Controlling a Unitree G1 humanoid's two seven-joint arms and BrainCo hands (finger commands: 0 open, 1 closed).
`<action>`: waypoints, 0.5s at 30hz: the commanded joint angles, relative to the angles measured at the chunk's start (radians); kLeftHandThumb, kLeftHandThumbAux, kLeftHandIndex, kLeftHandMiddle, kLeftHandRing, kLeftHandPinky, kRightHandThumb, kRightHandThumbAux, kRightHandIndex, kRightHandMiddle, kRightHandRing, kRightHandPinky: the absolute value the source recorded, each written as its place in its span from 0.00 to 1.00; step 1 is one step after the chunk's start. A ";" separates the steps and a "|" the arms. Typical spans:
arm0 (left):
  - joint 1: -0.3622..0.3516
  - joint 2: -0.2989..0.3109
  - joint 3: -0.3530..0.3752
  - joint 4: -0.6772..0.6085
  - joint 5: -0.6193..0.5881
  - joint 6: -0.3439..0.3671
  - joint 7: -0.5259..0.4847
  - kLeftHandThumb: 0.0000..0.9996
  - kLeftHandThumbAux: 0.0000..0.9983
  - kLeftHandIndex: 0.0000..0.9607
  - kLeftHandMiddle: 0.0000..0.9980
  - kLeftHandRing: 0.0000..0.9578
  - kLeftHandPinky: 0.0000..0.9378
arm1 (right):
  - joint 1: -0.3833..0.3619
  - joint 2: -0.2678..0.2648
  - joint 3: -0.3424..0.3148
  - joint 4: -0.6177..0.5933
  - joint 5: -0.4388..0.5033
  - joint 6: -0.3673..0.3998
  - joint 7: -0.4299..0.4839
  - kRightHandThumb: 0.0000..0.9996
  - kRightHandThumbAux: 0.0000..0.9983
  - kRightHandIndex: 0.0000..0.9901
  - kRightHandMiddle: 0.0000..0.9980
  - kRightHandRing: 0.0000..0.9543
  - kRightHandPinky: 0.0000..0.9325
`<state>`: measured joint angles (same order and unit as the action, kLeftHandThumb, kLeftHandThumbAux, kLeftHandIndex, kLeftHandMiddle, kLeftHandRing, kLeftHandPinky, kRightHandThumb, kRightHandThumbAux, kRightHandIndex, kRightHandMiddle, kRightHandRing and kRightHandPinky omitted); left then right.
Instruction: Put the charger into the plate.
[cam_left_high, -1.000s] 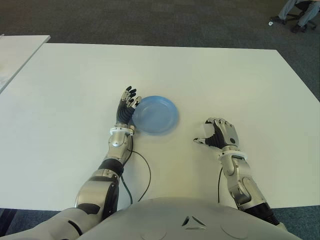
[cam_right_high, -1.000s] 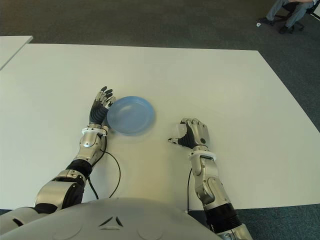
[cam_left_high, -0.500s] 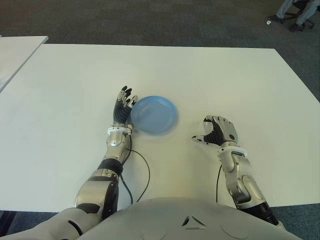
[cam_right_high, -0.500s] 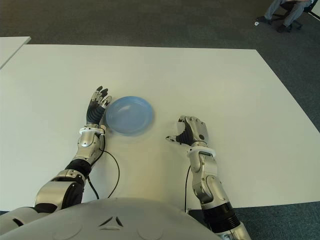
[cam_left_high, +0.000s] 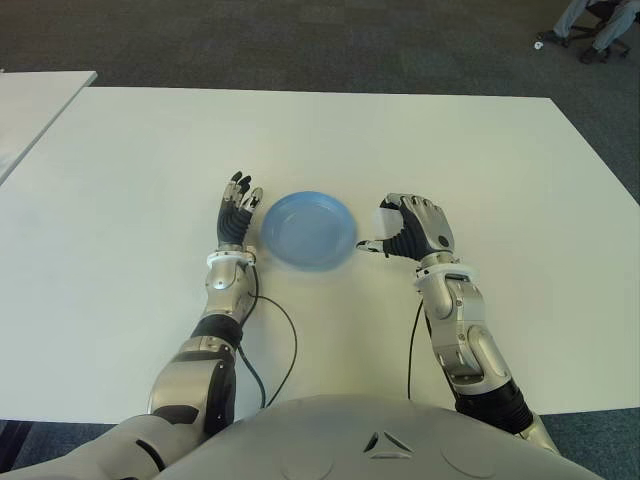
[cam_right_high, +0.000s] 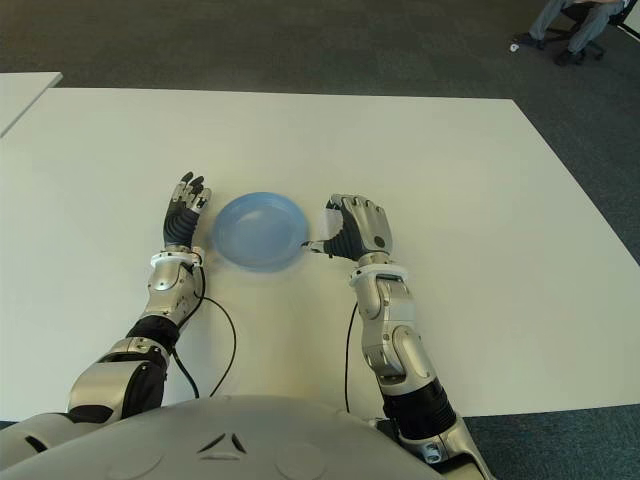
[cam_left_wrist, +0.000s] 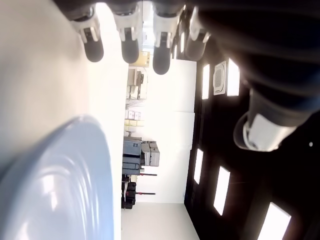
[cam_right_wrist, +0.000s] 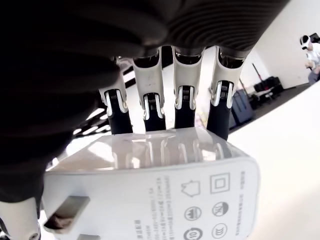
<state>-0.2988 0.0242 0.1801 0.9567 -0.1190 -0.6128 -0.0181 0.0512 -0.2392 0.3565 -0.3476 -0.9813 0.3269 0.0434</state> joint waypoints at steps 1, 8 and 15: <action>0.035 -0.008 0.014 0.027 -0.022 0.045 -0.032 0.00 0.53 0.00 0.13 0.09 0.00 | -0.029 0.019 0.015 -0.010 -0.002 -0.016 0.005 0.86 0.68 0.40 0.54 0.89 0.92; 0.035 -0.011 0.023 0.021 -0.037 0.059 -0.038 0.00 0.53 0.00 0.13 0.09 0.00 | -0.059 0.038 0.041 0.006 -0.012 -0.028 0.004 0.86 0.68 0.41 0.54 0.90 0.92; 0.035 -0.018 0.023 0.017 -0.039 0.065 -0.033 0.00 0.53 0.00 0.13 0.08 0.00 | -0.077 0.050 0.056 0.038 0.002 -0.051 -0.009 0.86 0.68 0.41 0.54 0.90 0.91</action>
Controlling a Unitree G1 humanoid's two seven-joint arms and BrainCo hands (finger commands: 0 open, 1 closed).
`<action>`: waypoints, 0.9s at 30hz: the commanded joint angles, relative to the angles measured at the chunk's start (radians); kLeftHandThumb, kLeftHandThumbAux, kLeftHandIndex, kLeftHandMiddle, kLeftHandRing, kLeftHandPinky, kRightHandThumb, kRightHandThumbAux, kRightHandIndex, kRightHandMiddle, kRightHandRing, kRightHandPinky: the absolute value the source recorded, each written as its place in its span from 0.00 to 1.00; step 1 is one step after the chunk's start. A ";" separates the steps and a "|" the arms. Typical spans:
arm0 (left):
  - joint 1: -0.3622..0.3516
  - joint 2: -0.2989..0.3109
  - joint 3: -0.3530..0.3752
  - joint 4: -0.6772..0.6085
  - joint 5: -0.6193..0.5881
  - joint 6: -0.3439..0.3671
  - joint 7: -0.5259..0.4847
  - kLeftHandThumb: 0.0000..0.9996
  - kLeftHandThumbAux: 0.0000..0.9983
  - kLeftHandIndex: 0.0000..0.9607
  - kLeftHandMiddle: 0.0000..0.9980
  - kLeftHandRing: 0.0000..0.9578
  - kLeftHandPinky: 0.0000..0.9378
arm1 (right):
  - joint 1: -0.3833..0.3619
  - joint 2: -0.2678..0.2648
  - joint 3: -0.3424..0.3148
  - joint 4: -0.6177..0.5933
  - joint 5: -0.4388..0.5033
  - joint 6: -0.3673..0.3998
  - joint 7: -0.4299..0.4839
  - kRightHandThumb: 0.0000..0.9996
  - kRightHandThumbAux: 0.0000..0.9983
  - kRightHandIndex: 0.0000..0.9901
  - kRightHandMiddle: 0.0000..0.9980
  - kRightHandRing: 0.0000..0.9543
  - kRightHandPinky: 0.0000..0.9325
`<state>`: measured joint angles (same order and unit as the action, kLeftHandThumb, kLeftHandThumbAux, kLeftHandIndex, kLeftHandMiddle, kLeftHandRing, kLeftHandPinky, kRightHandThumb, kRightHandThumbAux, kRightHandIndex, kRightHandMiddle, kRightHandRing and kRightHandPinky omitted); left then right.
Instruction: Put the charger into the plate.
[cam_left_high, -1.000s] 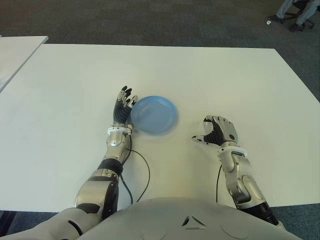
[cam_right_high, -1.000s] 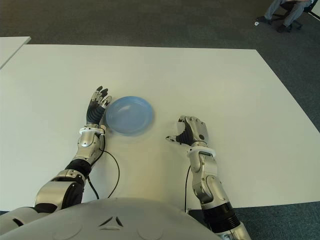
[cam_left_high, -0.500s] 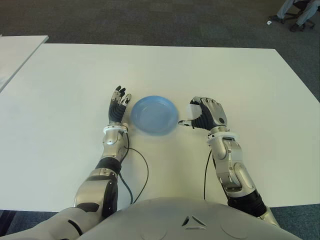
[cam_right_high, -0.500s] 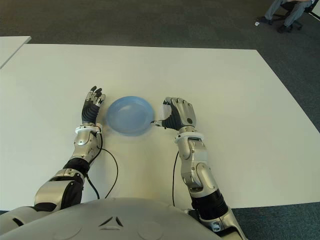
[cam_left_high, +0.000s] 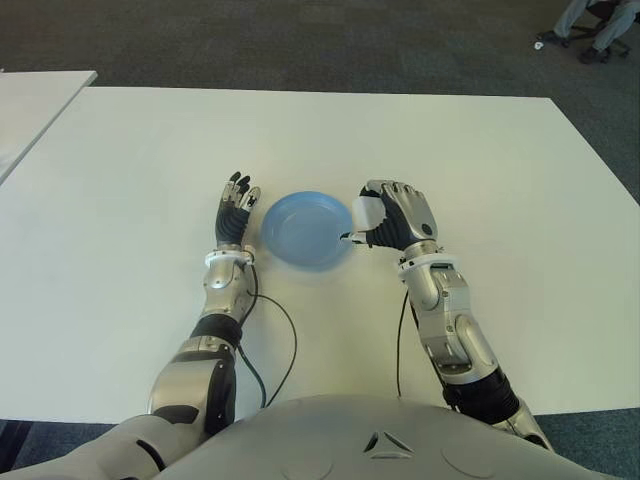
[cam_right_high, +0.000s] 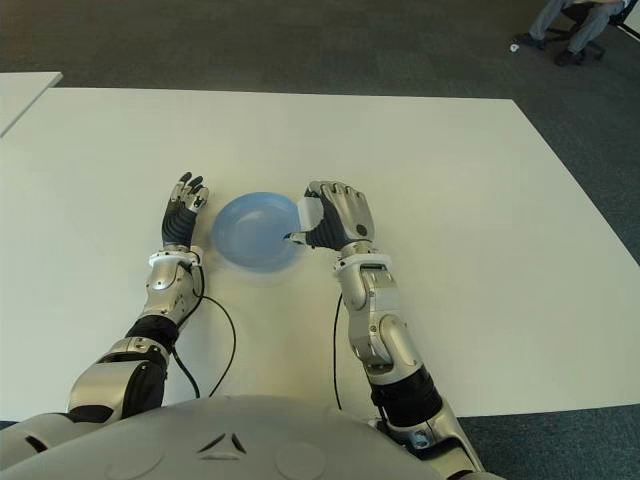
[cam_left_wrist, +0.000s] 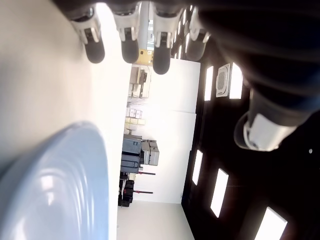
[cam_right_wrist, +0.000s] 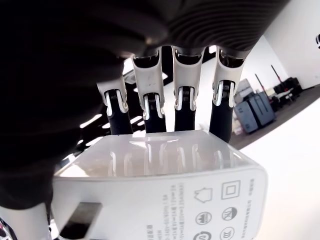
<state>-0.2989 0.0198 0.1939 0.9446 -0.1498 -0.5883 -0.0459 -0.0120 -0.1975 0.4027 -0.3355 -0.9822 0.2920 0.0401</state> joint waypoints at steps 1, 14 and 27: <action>0.035 -0.015 0.008 0.029 -0.007 0.040 -0.005 0.00 0.53 0.00 0.13 0.08 0.00 | -0.018 0.013 0.014 0.033 0.005 -0.019 -0.008 0.86 0.68 0.41 0.54 0.90 0.91; 0.039 -0.024 -0.002 0.018 0.002 0.047 -0.001 0.00 0.52 0.00 0.12 0.08 0.00 | -0.088 0.080 0.064 0.192 0.034 -0.052 -0.058 0.86 0.68 0.41 0.54 0.90 0.90; 0.062 -0.041 -0.009 -0.024 0.001 0.052 -0.007 0.00 0.52 0.00 0.13 0.08 0.00 | -0.197 0.106 0.082 0.533 0.123 -0.193 -0.199 0.86 0.68 0.41 0.54 0.88 0.72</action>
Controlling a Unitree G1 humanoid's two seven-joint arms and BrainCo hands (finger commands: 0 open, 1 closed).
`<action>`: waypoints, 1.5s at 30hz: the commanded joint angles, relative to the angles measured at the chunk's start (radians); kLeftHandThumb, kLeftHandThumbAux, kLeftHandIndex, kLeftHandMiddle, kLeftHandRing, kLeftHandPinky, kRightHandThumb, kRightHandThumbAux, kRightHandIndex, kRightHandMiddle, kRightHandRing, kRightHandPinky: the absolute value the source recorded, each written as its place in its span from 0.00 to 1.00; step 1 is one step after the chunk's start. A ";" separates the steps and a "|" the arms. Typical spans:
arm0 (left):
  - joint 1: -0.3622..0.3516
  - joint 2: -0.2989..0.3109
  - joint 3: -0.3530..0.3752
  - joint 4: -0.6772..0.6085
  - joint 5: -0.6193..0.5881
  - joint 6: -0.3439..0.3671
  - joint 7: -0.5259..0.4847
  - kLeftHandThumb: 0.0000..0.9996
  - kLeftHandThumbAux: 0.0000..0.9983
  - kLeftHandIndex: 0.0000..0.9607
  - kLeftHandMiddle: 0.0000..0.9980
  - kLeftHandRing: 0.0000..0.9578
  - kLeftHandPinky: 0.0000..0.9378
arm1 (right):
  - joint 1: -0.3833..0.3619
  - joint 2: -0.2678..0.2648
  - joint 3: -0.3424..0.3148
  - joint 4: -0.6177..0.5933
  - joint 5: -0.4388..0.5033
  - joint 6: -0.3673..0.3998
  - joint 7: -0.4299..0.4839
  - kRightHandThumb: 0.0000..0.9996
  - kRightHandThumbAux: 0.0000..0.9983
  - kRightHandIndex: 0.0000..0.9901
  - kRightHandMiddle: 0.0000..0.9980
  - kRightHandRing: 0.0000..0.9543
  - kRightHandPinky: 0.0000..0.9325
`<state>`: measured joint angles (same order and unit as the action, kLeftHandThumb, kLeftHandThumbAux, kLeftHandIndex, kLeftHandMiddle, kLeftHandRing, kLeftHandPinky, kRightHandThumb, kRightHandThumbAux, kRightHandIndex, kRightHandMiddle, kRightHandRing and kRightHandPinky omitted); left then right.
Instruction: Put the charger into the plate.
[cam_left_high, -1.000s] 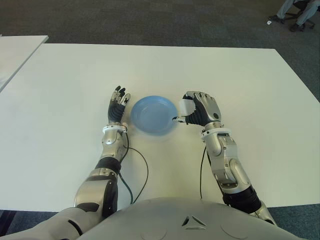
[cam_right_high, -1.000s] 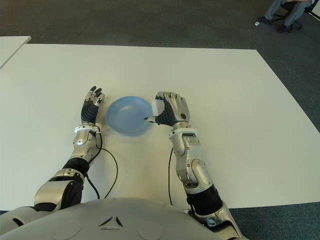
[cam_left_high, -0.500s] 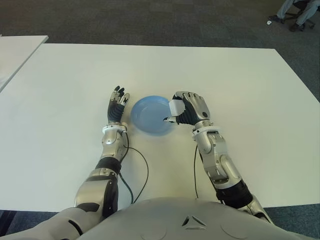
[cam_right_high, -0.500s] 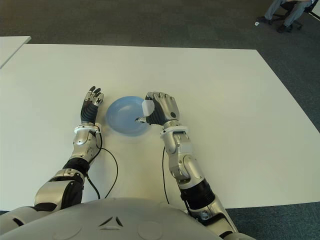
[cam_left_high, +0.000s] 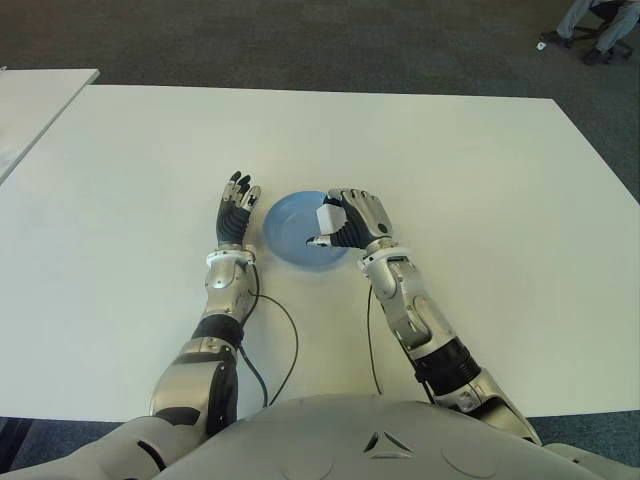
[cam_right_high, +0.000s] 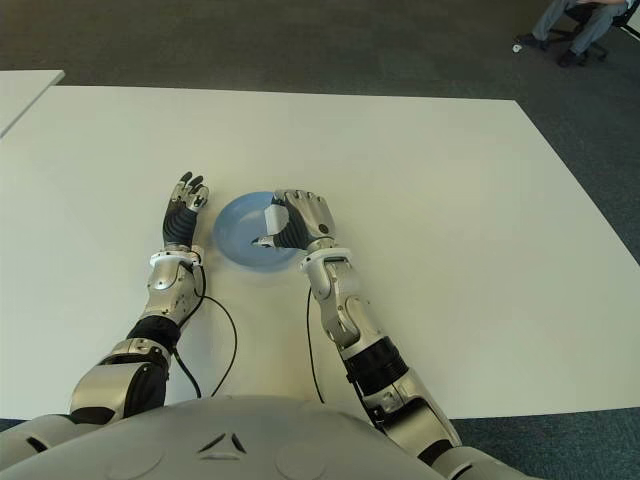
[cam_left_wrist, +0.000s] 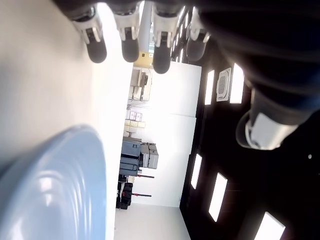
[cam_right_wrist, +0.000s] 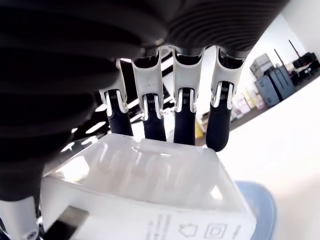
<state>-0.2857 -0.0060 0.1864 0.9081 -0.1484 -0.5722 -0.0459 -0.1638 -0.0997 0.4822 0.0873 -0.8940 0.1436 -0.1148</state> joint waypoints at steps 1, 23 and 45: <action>0.051 -0.016 -0.002 0.009 0.000 0.036 -0.007 0.00 0.52 0.00 0.13 0.08 0.00 | -0.056 0.013 0.003 0.140 0.041 -0.053 -0.054 0.86 0.68 0.41 0.54 0.87 0.70; 0.095 -0.034 -0.023 -0.069 0.037 0.058 0.020 0.00 0.54 0.00 0.13 0.09 0.01 | -0.132 0.047 0.018 0.320 0.104 -0.076 -0.093 0.86 0.68 0.41 0.54 0.82 0.55; 0.097 -0.026 -0.026 -0.080 0.060 0.072 0.016 0.00 0.50 0.00 0.14 0.09 0.00 | -0.169 -0.023 0.072 0.418 0.049 -0.183 -0.247 0.70 0.56 0.38 0.45 0.45 0.42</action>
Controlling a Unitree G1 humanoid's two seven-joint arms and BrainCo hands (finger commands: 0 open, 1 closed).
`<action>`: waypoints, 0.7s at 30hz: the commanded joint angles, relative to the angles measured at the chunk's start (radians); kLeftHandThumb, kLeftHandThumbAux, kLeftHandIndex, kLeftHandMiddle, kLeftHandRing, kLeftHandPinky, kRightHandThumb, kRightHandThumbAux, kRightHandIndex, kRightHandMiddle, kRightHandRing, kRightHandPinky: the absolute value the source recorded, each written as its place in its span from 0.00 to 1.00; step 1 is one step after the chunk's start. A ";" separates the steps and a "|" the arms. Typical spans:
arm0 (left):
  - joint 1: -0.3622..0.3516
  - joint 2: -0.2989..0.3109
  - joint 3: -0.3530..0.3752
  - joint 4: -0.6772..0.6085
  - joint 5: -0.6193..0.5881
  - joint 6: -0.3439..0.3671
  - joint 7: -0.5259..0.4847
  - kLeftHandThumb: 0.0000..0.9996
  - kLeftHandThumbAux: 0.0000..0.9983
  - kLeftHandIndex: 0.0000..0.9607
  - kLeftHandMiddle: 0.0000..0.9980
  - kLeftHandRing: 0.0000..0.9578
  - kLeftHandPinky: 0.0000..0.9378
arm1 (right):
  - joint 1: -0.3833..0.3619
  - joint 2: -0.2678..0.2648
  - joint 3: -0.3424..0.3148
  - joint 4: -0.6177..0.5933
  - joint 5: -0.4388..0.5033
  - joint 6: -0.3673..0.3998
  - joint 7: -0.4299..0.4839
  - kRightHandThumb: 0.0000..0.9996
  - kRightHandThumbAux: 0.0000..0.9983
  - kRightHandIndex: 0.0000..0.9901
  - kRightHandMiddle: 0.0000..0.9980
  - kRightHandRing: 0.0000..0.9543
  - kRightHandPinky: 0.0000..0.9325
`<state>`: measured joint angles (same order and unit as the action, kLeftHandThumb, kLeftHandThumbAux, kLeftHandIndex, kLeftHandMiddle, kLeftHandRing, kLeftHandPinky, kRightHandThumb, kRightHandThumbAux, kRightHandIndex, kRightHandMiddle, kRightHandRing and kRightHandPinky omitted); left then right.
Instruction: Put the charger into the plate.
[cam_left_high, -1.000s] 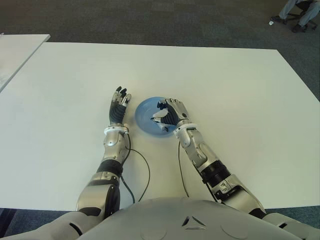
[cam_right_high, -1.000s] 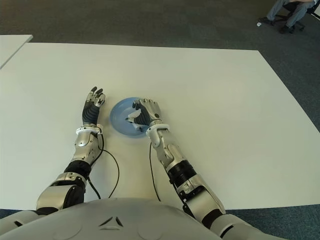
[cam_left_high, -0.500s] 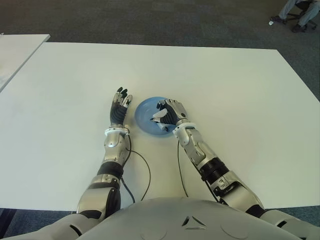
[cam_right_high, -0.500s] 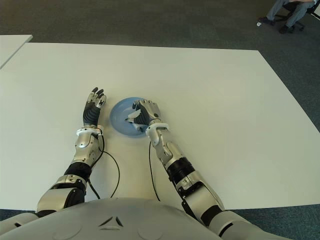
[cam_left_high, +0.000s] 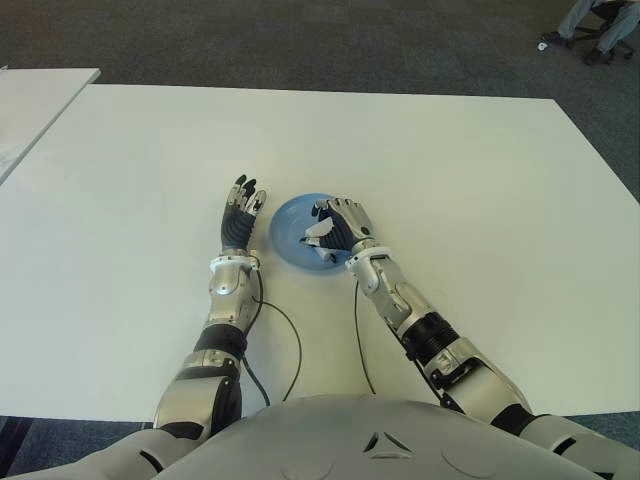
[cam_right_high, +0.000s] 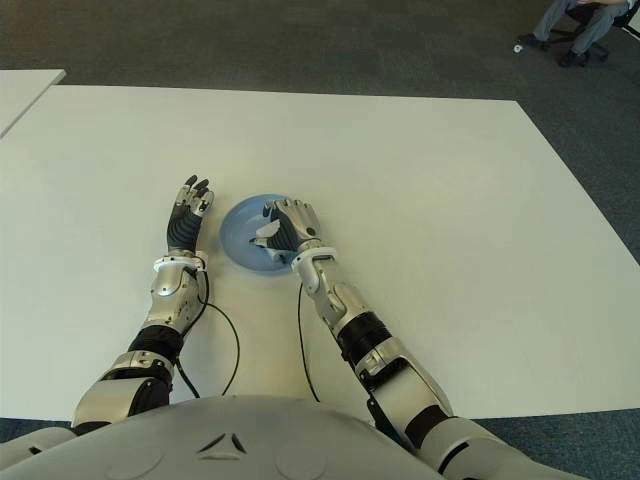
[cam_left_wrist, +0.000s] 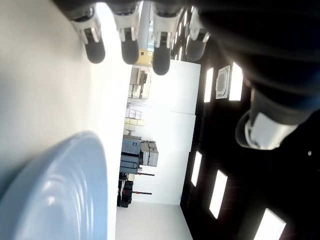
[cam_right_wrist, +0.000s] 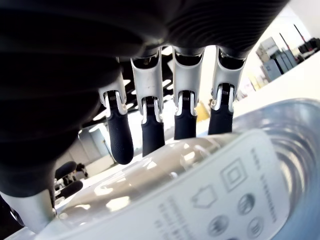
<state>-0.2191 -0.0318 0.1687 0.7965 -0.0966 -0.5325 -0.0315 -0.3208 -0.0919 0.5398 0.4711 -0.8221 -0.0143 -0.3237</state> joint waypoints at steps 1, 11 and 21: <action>0.030 0.000 -0.009 0.032 0.008 0.032 -0.001 0.00 0.50 0.00 0.14 0.09 0.00 | -0.014 -0.036 0.017 0.039 -0.028 -0.028 -0.048 0.68 0.52 0.36 0.43 0.43 0.40; 0.027 0.013 -0.016 0.044 0.009 0.032 -0.016 0.00 0.49 0.00 0.15 0.09 0.00 | -0.007 -0.063 0.034 0.048 -0.056 -0.075 -0.161 0.51 0.31 0.15 0.16 0.12 0.14; 0.033 0.021 -0.029 0.044 0.007 0.031 -0.016 0.00 0.49 0.00 0.15 0.10 0.00 | 0.056 -0.102 0.021 -0.093 -0.062 -0.089 -0.200 0.37 0.32 0.00 0.00 0.00 0.00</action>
<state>-0.2206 -0.0111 0.1438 0.8051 -0.0965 -0.5332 -0.0370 -0.2878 -0.1814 0.5670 0.4080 -0.8815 -0.0956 -0.5240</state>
